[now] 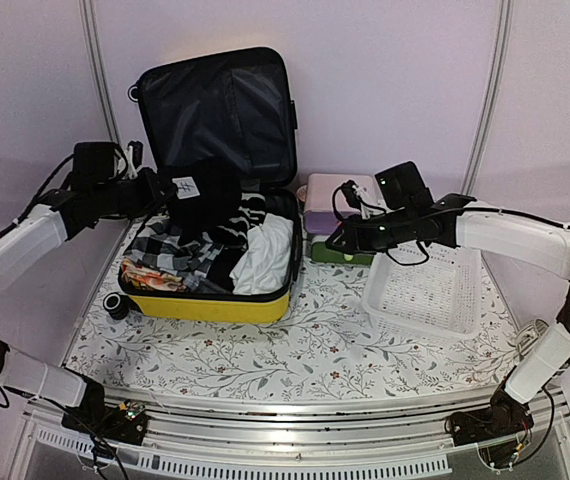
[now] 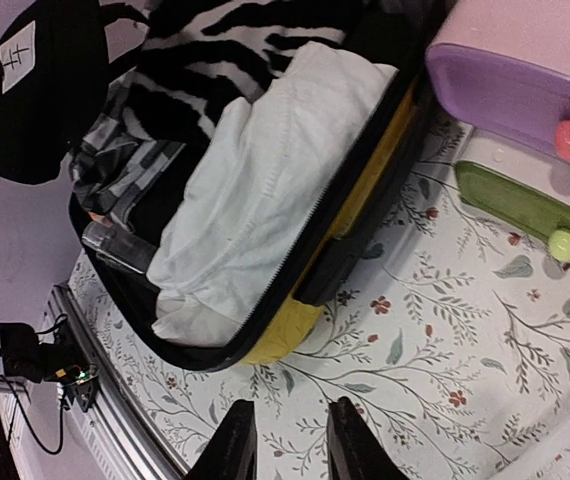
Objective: Open, take out, and arrange the luggage
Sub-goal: Pick up the clothes from the opened luggage, then pass from the left arm to the right, then place the clothes in the bin.
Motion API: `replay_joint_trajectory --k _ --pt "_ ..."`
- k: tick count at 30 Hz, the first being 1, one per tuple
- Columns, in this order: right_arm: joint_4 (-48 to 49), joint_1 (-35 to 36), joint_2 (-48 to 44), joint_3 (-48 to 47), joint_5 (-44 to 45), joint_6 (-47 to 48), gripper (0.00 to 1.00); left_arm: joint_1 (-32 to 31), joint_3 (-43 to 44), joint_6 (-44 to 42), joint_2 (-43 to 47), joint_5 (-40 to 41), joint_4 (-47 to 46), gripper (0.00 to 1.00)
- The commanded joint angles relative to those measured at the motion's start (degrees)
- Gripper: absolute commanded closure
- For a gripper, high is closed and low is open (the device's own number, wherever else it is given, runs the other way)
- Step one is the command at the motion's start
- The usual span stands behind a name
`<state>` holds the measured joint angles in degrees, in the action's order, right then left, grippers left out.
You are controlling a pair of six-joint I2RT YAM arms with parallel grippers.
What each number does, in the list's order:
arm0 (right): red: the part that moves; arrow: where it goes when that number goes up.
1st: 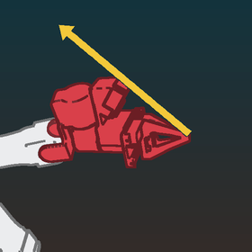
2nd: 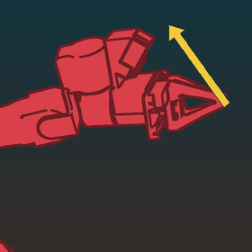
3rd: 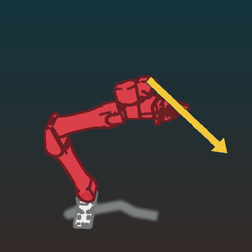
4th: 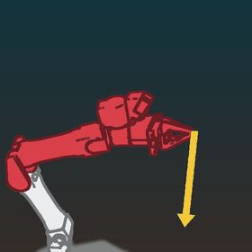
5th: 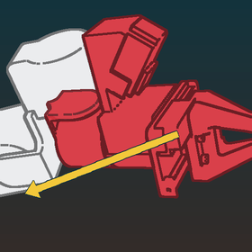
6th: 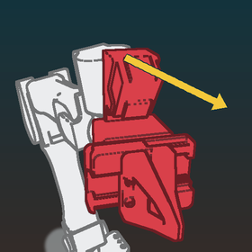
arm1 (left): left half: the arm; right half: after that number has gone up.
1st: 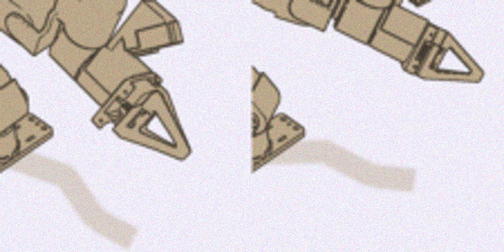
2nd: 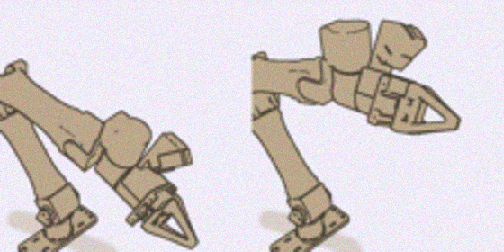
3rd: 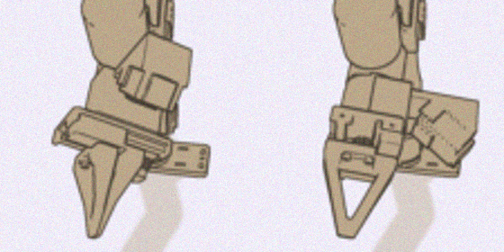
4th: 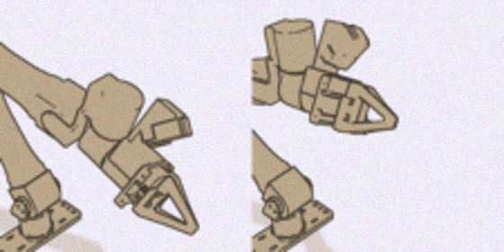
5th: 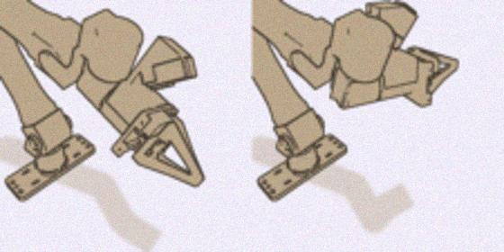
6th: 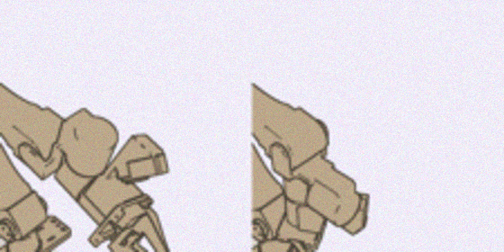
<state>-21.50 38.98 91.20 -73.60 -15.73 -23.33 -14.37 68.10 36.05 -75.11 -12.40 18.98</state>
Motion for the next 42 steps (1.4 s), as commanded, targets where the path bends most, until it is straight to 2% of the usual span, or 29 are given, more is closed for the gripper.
replay_joint_trajectory --k 1,6,8,12,16,23,27,28,29,30,33,36,39,42 --pt "8.8 0.0 2.6 -3.8 -12.1 -0.8 0.69 0.1 -2.9 -1.8 5.5 -12.5 -12.2 0.86" --pt "22.4 0.0 3.8 -3.2 -24.7 -5.1 0.46 -1.0 -6.6 -1.5 7.9 -21.2 -19.6 0.84" --pt "27.7 0.2 3.7 -2.5 -27.4 -7.7 0.41 -2.4 -6.8 -2.1 7.8 -22.5 -20.4 0.84" --pt "32.4 1.5 3.6 -3.4 -28.2 -9.5 0.38 -5.4 -6.5 -4.1 6.9 -22.2 -20.4 0.84" --pt "32.5 2.3 4.9 -6.0 -27.6 -9.3 0.37 -8.4 -5.3 -6.1 5.6 -22.4 -20.5 0.84" --pt "33.4 2.9 6.4 -7.9 -29.2 -10.1 0.49 -11.8 -3.1 -8.7 3.8 -22.2 -19.2 0.83" --pt "33.2 2.9 5.5 -7.0 -27.9 -10.8 0.78 -12.6 -3.5 -9.1 4.1 -22.1 -20.0 0.81" --pt "33.1 2.9 5.2 -6.7 -27.6 -11.3 0.89 -12.8 -3.9 -9.1 4.2 -21.9 -20.3 0.79" --pt "33.1 2.9 4.7 -6.3 -27.3 -11.8 0.92 -12.8 -4.0 -9.1 4.3 -21.1 -20.4 0.72" --pt "32.9 2.9 4.1 -5.9 -26.9 -12.2 0.95 -12.9 -4.2 -9.1 4.5 -19.2 -20.1 0.58" --pt "28.1 2.5 1.5 -5.5 -23.7 -12.3 0.97 -12.9 -5.0 -9.2 5.3 -12.2 -18.3 0.30" --pt "18.3 0.6 -1.6 -6.6 -16.9 -9.7 0.97 -12.9 -5.8 -9.1 6.9 -5.1 -16.3 0.19" --pt "4.7 -2.2 -4.8 -8.2 -7.4 -5.1 0.97 -12.9 -7.5 -8.4 9.2 -0.9 -16.6 0.15" --pt "-1.0 -6.4 -10.1 -5.0 -3.8 -4.2 0.98 -12.8 -8.8 -8.2 10.8 -1.6 -18.1 0.15"
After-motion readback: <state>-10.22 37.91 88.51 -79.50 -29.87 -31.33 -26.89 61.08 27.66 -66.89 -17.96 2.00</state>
